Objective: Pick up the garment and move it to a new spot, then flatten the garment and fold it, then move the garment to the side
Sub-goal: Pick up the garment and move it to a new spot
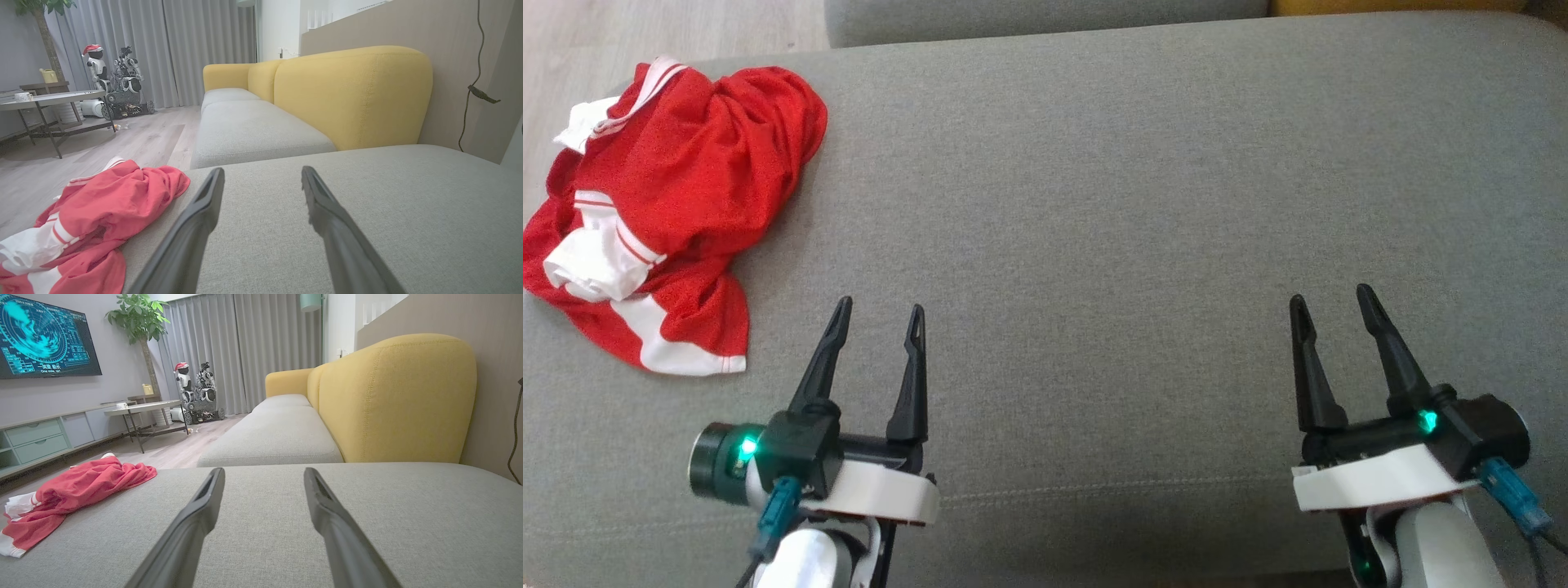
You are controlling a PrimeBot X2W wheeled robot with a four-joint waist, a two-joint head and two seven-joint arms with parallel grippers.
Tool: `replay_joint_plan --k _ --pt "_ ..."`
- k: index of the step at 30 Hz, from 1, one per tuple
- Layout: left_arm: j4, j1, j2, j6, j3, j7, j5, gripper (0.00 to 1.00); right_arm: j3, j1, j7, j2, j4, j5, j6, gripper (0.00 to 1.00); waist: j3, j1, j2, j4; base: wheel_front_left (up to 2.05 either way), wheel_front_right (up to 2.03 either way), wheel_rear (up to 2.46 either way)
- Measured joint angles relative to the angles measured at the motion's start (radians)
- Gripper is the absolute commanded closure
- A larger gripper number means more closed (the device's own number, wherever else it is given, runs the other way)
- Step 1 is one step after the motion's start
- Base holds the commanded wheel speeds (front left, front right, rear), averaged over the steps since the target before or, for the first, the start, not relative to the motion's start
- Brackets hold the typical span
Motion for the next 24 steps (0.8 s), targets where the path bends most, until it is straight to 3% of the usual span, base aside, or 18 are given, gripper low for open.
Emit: replay_joint_plan --k 11,24 --pt "0.013 -0.012 0.000 0.001 -0.002 0.000 0.000 0.00 0.002 0.000 0.000 0.000 -0.007 -0.009 0.000 0.00 0.003 0.0000 0.0000 0.054 0.00 0.00 0.00" --pt "0.013 -0.013 -0.001 0.036 -0.002 0.000 -0.014 0.00 0.011 0.002 0.000 0.000 -0.008 -0.039 0.000 0.00 0.000 0.0000 0.0000 0.223 0.00 0.00 0.00"
